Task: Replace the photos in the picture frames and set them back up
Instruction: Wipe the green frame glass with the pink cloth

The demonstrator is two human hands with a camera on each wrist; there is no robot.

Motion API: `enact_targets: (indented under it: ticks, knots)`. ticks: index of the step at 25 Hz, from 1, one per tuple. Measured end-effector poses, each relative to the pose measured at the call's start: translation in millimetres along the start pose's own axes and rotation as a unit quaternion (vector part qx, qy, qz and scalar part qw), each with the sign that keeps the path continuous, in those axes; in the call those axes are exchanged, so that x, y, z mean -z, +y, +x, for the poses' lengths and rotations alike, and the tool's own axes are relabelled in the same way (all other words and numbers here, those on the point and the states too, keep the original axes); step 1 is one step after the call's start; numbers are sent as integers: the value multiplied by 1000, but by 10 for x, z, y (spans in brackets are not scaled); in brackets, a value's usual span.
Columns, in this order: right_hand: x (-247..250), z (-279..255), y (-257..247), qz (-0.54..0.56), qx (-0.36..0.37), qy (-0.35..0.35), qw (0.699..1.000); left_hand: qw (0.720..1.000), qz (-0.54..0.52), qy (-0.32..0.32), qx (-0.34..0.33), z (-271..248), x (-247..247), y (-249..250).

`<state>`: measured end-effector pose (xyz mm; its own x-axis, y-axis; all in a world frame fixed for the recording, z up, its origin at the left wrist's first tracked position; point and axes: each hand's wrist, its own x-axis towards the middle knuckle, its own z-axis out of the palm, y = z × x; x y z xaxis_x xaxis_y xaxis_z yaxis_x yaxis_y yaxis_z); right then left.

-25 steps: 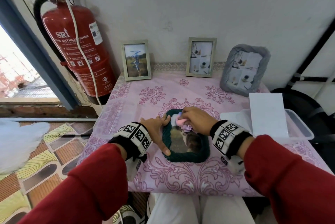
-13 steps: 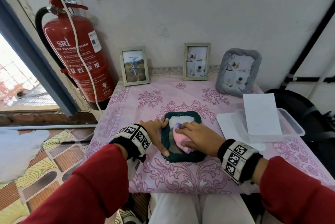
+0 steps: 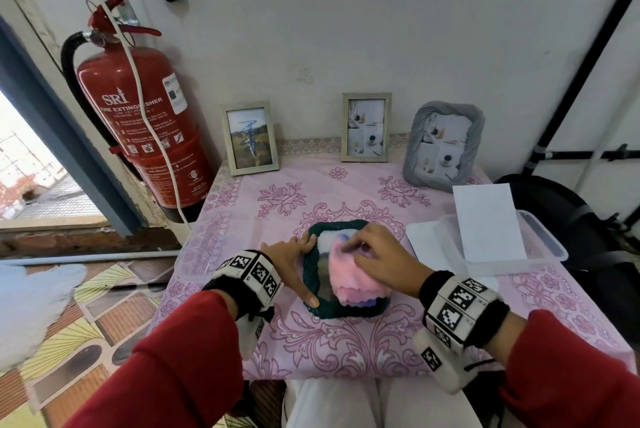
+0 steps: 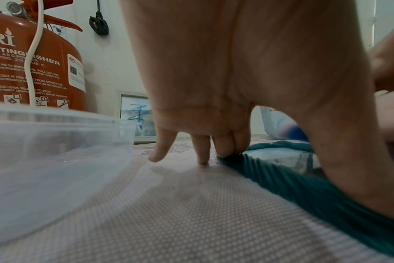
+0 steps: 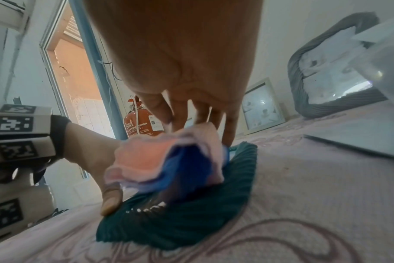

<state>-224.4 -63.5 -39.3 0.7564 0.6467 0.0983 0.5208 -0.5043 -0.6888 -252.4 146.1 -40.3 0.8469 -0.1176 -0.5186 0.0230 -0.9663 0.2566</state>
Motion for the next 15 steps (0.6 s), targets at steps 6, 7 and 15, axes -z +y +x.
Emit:
enact_targets:
  ticks: [6, 7, 15]
  knots:
    - [18, -48, 150, -11, -108, 79, 991, 1000, 1, -5, 0, 38, -10, -43]
    - [22, -51, 160, -26, -138, 70, 988, 1000, 5, -6, 1, 42, -12, -43]
    - [-91, -3, 112, 81, -132, 43, 987, 1000, -3, 2, -13, 86, -14, -45]
